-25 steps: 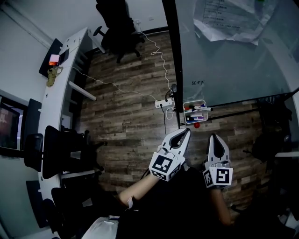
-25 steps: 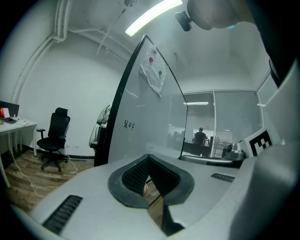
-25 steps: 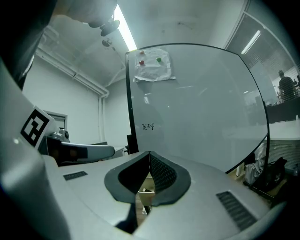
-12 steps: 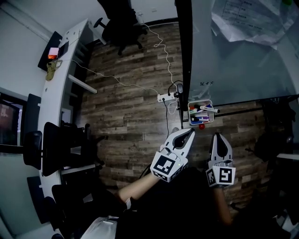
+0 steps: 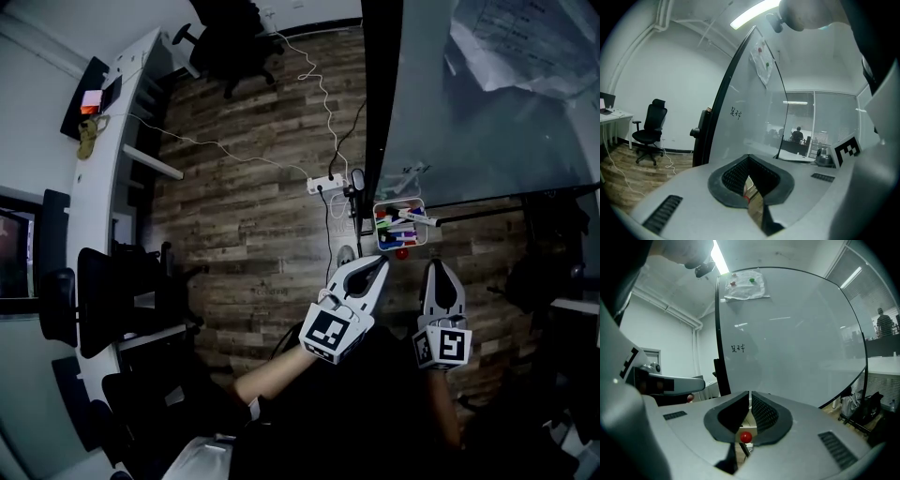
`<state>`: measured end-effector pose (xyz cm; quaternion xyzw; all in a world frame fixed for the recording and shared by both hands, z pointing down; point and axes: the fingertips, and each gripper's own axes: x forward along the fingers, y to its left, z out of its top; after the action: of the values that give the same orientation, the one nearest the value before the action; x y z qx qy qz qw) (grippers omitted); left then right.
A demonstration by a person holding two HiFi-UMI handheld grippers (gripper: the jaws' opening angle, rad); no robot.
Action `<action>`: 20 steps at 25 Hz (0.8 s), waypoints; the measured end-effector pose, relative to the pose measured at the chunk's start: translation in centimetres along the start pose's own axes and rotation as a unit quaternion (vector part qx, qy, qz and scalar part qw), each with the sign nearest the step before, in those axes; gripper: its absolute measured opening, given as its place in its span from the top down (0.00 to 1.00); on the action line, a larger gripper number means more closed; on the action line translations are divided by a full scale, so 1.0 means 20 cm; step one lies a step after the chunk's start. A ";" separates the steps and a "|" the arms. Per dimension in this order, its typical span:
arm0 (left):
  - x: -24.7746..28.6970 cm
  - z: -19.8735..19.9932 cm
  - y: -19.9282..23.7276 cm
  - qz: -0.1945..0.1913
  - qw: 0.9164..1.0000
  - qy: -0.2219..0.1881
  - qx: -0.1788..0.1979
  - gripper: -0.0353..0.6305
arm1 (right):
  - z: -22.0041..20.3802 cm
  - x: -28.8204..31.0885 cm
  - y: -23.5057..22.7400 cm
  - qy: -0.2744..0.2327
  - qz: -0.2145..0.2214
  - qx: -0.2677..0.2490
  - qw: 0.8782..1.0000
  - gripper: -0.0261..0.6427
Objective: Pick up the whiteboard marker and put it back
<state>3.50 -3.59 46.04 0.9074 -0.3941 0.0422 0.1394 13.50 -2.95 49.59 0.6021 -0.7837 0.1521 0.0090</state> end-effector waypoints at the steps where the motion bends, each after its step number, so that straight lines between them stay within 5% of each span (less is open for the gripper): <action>1: 0.01 0.00 0.00 -0.001 1.000 0.001 -0.001 0.94 | -0.01 0.01 -0.01 0.002 0.000 0.003 1.000 0.93; 20: 0.08 0.00 0.11 0.000 1.000 0.013 -0.011 0.94 | -0.08 0.21 -0.11 0.032 -0.023 0.019 0.999 0.79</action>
<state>3.03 -6.23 46.85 0.9053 -0.3925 0.0496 0.1547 14.24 -7.04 52.45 0.6147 -0.7661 0.1858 0.0257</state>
